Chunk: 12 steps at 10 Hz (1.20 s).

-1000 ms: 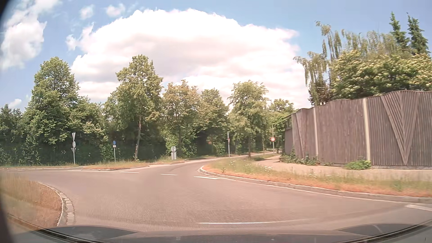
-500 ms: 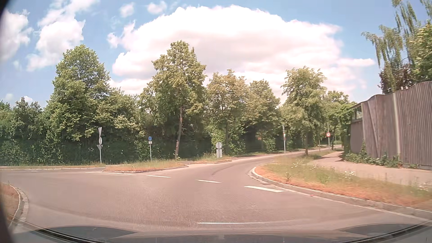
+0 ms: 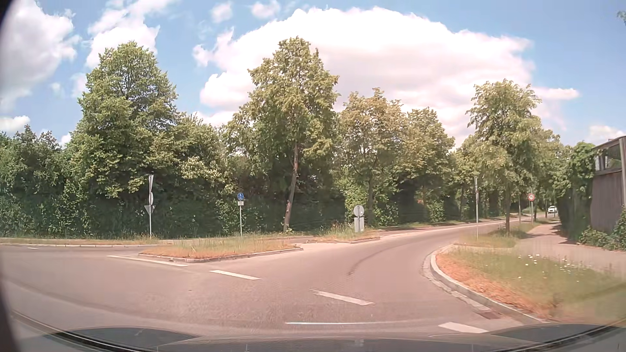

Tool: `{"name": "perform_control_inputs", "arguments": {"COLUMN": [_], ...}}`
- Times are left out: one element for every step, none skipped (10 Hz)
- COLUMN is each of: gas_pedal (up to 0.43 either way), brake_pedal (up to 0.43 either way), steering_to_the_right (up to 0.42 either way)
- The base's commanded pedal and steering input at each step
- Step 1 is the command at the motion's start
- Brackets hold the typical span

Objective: Follow the waypoints while adhering to traffic rules and regulations

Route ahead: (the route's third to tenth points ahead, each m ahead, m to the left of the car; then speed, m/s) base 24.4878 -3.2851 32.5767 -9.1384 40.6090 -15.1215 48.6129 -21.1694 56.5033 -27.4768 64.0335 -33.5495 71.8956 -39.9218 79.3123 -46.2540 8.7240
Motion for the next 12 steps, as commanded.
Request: {"name": "perform_control_inputs", "arguments": {"gas_pedal": [0.228, 0.248, 0.26, 0.26, 0.26, 0.268, 0.28, 0.287, 0.299, 0.299, 0.299, 0.311], "brake_pedal": [0.012, 0.006, 0.006, 0.012, 0.012, 0.012, 0.012, 0.012, 0.012, 0.012, 0.012, 0.012], "steering_to_the_right": [0.023, 0.043, 0.06, 0.074, 0.093, 0.107, 0.121, 0.128, 0.132, 0.135, 0.136, 0.136]}}
